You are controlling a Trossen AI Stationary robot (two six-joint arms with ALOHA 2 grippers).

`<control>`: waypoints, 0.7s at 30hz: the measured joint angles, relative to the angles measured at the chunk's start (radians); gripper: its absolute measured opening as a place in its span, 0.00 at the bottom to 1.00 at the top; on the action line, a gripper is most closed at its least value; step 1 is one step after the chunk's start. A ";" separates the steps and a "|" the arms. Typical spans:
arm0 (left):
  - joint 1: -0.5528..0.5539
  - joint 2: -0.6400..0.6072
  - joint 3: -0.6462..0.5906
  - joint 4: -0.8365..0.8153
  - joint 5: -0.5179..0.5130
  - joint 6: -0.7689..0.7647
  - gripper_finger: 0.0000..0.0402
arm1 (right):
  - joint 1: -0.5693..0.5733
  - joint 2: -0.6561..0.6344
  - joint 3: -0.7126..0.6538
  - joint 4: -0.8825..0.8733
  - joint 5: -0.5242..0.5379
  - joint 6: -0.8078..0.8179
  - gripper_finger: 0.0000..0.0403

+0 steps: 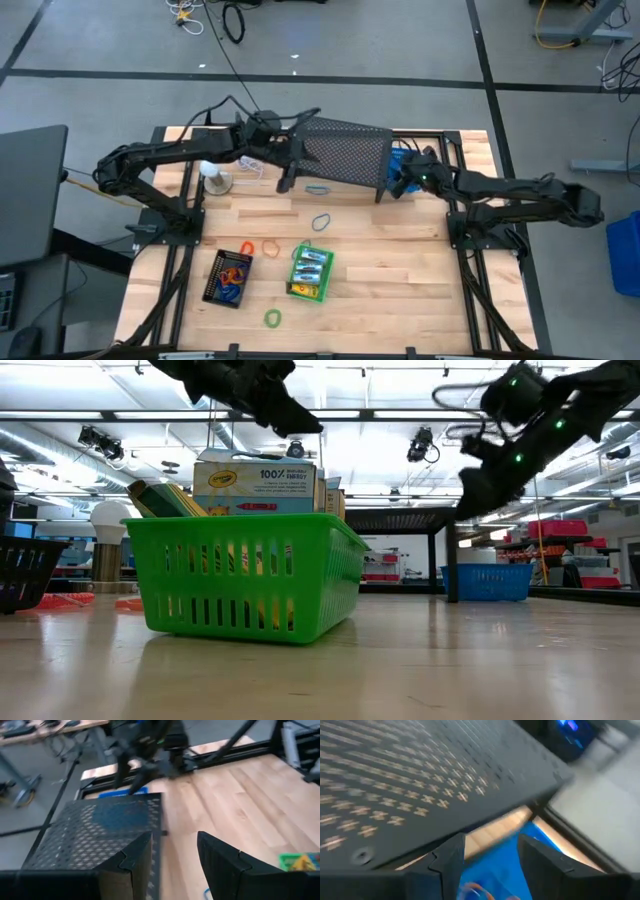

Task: Pick & Place Office Desk Supplies
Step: Put the orange rubberband into the blue bin

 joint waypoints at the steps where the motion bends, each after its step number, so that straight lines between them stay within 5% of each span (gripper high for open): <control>1: 0.008 0.000 0.000 0.000 -0.004 -0.008 0.41 | 0.025 -0.011 0.000 0.024 -0.015 -0.022 0.48; 6: 0.032 0.000 0.000 -0.017 -0.077 -0.056 0.41 | 0.151 -0.046 0.001 0.118 -0.116 -0.129 0.48; 13: 0.029 0.000 0.000 -0.098 -0.207 -0.087 0.41 | 0.271 -0.047 0.001 0.198 -0.091 -0.264 0.48; 21: -0.033 0.000 -0.001 -0.324 -0.318 -0.160 0.41 | 0.358 -0.045 0.001 0.182 -0.187 -0.291 0.48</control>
